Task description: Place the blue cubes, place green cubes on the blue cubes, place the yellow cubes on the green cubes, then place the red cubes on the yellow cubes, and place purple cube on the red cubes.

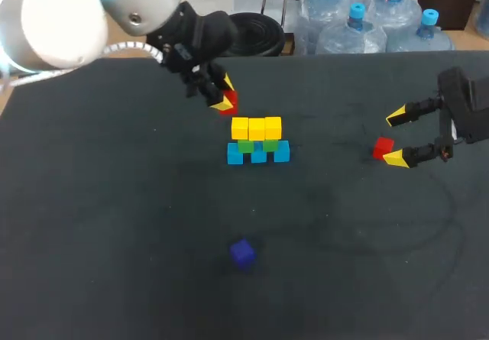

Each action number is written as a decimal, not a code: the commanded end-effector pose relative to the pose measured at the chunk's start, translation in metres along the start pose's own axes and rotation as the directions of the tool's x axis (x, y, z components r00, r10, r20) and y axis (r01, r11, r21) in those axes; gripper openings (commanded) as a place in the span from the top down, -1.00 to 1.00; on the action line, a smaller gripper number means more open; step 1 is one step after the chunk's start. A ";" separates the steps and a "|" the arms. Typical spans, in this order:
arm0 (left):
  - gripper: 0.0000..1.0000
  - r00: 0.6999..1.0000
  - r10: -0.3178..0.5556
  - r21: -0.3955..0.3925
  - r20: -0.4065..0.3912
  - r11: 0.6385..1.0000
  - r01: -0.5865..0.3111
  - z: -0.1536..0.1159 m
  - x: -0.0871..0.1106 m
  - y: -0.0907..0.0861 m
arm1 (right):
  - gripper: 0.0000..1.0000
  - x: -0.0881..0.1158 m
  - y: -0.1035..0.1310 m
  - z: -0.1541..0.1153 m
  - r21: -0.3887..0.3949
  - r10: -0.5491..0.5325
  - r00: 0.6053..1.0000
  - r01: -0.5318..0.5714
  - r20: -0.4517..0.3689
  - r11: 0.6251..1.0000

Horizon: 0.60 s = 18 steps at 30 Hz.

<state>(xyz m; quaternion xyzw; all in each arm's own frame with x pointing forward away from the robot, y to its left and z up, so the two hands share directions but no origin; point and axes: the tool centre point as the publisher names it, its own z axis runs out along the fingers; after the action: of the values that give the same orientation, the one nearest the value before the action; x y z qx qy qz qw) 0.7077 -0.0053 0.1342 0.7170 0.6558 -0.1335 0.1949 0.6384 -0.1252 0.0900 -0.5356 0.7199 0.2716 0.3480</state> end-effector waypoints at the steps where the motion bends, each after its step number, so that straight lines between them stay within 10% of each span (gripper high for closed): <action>1: 1.00 1.000 0.003 0.037 -0.016 0.999 -0.002 0.012 -0.009 0.014 | -1.00 0.000 0.000 0.000 0.000 -0.001 1.000 0.001 0.002 1.000; 18: 1.00 1.000 -0.004 0.072 -0.020 0.997 0.005 0.032 -0.018 0.020 | -1.00 0.000 0.000 0.000 0.000 -0.001 1.000 0.001 0.002 1.000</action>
<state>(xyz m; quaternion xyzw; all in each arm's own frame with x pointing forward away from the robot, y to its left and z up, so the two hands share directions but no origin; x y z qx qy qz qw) 0.7236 -0.0340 0.1156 0.7221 0.6541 -0.1498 0.1683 0.6384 -0.1252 0.0900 -0.5356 0.7199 0.2716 0.3480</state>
